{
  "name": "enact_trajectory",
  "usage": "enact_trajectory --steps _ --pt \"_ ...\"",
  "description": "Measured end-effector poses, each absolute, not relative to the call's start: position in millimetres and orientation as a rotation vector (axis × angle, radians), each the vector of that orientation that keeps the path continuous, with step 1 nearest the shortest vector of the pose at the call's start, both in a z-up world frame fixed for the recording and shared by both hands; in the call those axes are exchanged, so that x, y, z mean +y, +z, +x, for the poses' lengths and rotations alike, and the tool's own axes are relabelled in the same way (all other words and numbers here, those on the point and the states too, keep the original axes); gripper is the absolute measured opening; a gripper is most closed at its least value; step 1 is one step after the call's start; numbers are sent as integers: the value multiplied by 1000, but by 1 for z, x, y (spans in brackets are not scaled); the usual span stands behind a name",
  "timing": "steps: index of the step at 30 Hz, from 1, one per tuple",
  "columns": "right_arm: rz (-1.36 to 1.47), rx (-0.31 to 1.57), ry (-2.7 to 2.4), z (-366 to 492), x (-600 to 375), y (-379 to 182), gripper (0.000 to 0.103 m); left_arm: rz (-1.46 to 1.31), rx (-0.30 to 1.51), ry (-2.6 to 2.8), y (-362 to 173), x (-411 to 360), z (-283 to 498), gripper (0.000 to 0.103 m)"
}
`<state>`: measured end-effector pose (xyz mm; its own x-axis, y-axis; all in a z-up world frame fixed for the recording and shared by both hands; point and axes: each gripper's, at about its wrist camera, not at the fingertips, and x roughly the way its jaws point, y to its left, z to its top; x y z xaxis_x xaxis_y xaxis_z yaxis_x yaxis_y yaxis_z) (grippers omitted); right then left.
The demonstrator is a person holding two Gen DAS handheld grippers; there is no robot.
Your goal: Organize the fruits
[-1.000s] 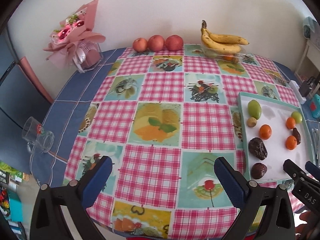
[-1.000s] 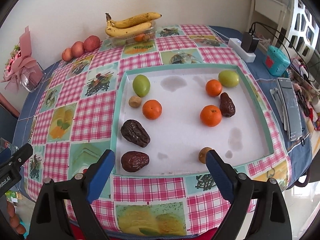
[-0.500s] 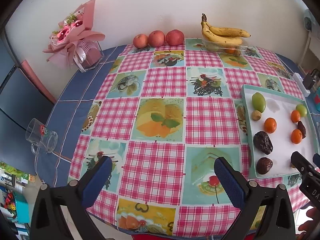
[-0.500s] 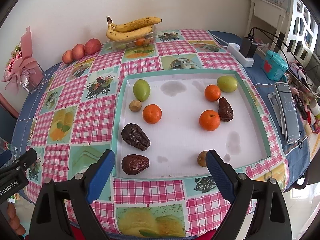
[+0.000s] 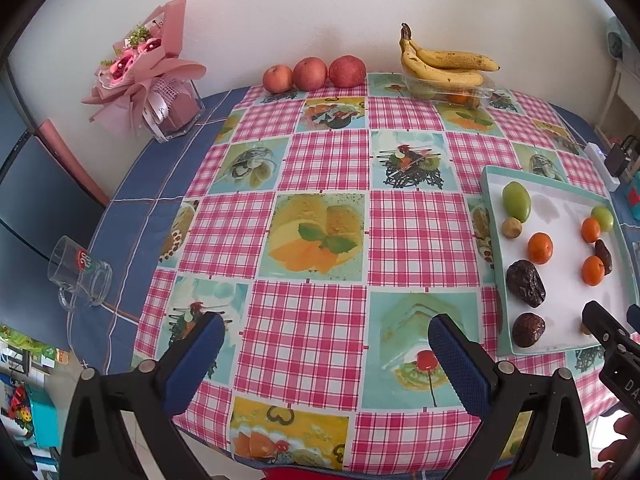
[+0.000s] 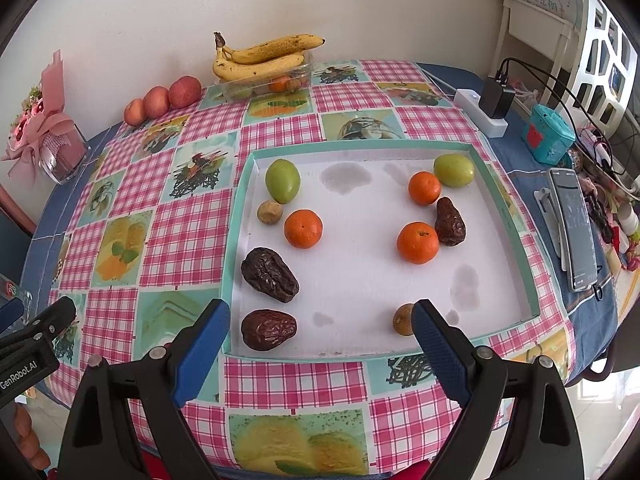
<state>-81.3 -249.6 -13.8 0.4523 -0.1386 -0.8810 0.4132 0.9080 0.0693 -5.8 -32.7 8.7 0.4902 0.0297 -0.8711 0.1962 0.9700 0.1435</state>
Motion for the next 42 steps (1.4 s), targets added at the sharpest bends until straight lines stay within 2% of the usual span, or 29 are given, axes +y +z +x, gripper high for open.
enact_trajectory --steps 42 --pt "293 1050 -352 -83 -252 -16 92 230 1079 -83 6 -29 -4 103"
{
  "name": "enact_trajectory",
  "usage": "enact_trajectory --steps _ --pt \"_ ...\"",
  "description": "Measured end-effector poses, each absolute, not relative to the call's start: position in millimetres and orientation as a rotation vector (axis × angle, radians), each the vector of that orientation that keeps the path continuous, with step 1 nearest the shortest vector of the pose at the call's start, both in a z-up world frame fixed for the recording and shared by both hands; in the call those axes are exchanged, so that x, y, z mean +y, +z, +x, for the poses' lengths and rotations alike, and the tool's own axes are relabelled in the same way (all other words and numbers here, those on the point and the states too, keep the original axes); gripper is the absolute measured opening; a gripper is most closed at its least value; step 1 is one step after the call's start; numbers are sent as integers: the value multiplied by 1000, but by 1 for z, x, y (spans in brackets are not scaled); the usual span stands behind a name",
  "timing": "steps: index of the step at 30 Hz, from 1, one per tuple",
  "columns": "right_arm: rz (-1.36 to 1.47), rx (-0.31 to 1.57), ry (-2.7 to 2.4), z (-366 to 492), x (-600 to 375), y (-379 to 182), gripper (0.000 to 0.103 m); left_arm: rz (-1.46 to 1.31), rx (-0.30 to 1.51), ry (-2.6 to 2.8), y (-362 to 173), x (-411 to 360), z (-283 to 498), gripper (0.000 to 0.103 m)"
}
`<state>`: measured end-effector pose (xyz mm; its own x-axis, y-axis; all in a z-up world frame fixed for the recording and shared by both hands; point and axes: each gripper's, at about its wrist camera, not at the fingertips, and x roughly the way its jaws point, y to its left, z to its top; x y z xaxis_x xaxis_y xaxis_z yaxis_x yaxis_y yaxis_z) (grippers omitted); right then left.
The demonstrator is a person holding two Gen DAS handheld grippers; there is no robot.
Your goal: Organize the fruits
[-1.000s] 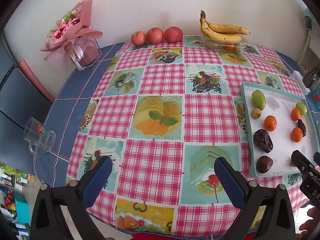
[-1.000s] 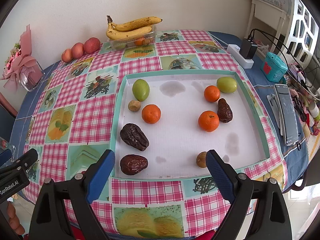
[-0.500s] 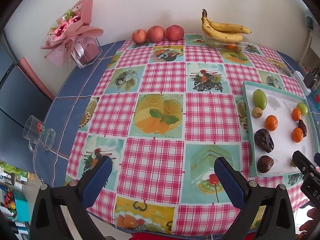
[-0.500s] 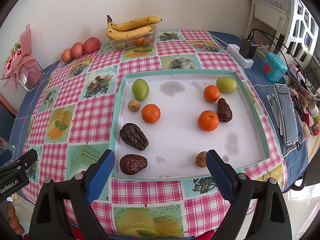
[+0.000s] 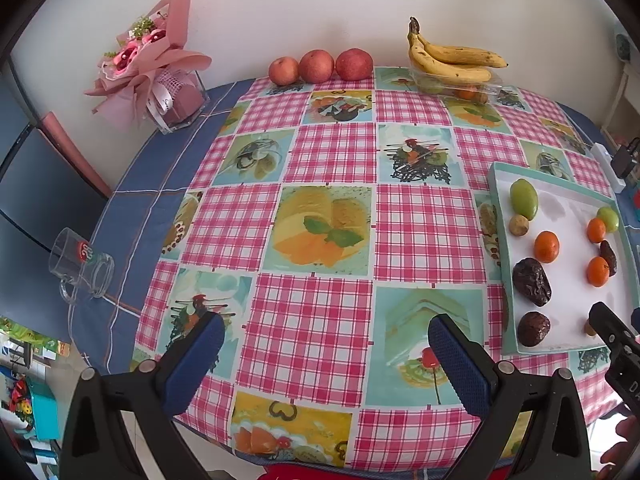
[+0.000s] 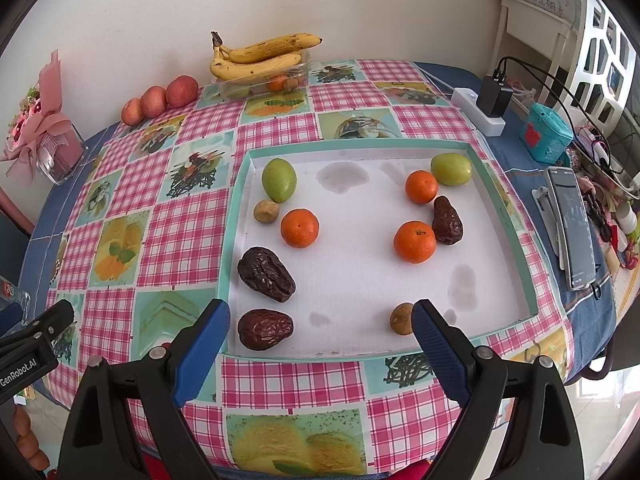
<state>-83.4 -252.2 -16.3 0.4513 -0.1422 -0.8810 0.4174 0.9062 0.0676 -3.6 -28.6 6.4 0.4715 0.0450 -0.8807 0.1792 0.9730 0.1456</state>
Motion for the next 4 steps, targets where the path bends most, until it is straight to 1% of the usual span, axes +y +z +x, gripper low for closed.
enact_trajectory --steps 4 --pt "292 1050 -351 -83 -252 -16 92 230 1083 -82 6 -29 -4 103"
